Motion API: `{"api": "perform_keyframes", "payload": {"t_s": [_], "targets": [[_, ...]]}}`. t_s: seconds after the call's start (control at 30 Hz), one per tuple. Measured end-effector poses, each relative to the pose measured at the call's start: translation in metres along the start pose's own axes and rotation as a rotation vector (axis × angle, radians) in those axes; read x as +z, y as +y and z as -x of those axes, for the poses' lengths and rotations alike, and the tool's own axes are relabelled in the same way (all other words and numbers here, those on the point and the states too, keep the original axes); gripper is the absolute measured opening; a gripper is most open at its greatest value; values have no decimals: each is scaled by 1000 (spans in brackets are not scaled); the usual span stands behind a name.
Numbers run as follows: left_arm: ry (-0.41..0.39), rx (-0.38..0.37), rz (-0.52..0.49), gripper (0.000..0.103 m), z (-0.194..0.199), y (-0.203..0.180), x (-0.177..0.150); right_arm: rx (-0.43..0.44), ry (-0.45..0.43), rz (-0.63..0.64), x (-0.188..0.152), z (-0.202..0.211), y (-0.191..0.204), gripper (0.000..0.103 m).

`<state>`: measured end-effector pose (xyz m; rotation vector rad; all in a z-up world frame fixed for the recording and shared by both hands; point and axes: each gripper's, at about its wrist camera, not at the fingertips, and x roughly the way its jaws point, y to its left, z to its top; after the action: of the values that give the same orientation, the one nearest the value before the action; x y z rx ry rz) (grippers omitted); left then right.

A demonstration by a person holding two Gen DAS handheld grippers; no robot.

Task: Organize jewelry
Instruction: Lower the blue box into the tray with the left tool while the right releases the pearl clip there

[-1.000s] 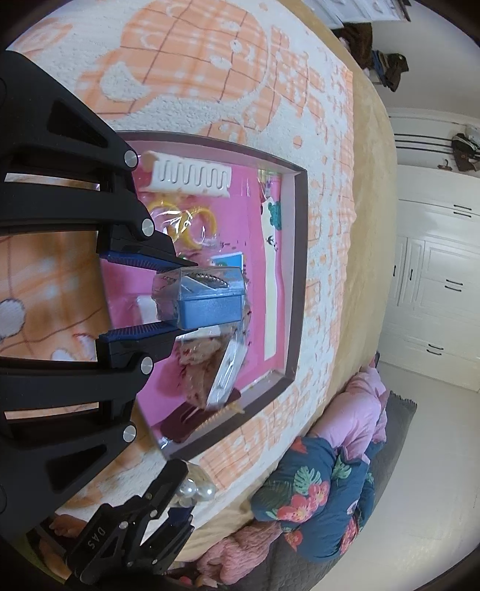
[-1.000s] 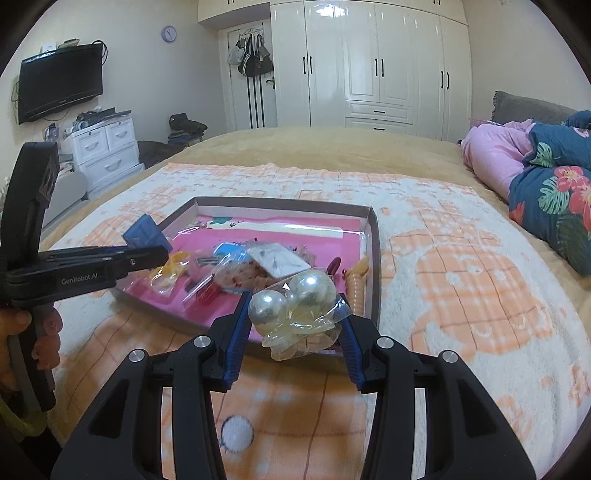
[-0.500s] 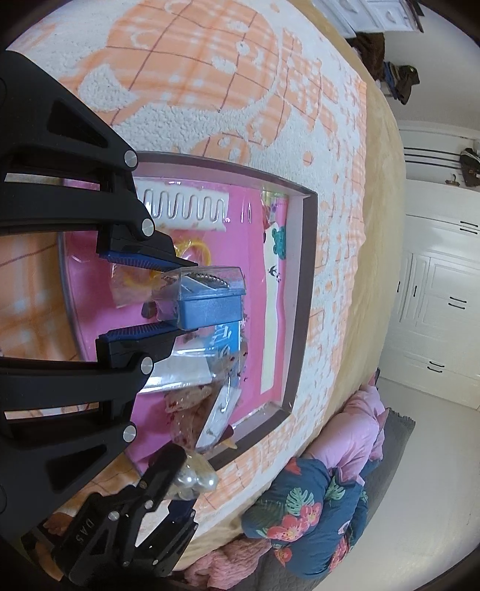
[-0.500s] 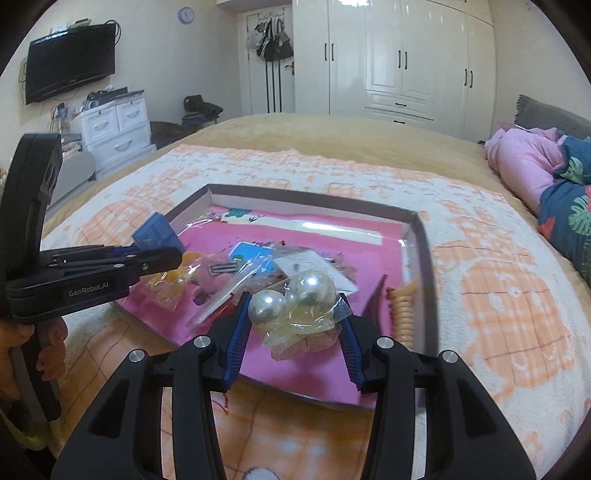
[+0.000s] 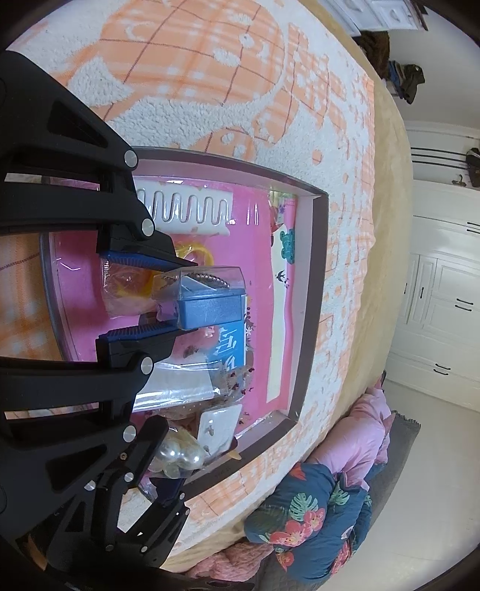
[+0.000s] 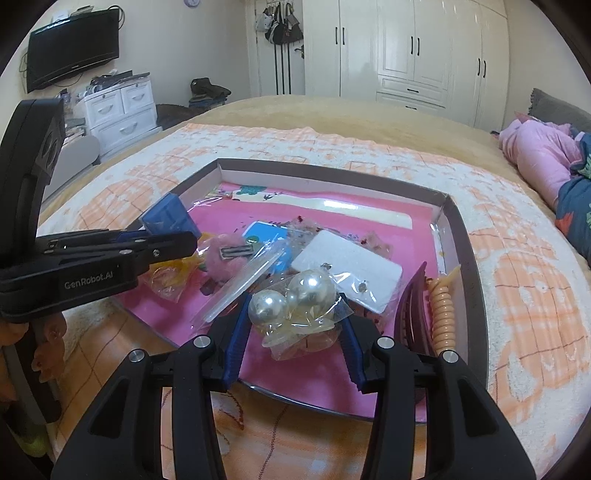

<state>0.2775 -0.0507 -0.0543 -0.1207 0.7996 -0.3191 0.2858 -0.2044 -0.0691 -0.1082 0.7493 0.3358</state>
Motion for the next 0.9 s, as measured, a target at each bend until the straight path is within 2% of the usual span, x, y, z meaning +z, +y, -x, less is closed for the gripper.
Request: {"api": "perform_keyframes", "payload": {"t_s": [0.4, 0.8, 0.9], "targets": [[5, 6, -1, 19, 4, -1, -5, -24, -58, 5, -9, 27, -3, 44], [-19, 13, -10, 42, 26, -10, -15, -45, -72, -12, -23, 50, -14, 46], [-25, 18, -8, 52, 31, -11, -17, -49, -81, -20, -24, 56, -15, 49]]}}
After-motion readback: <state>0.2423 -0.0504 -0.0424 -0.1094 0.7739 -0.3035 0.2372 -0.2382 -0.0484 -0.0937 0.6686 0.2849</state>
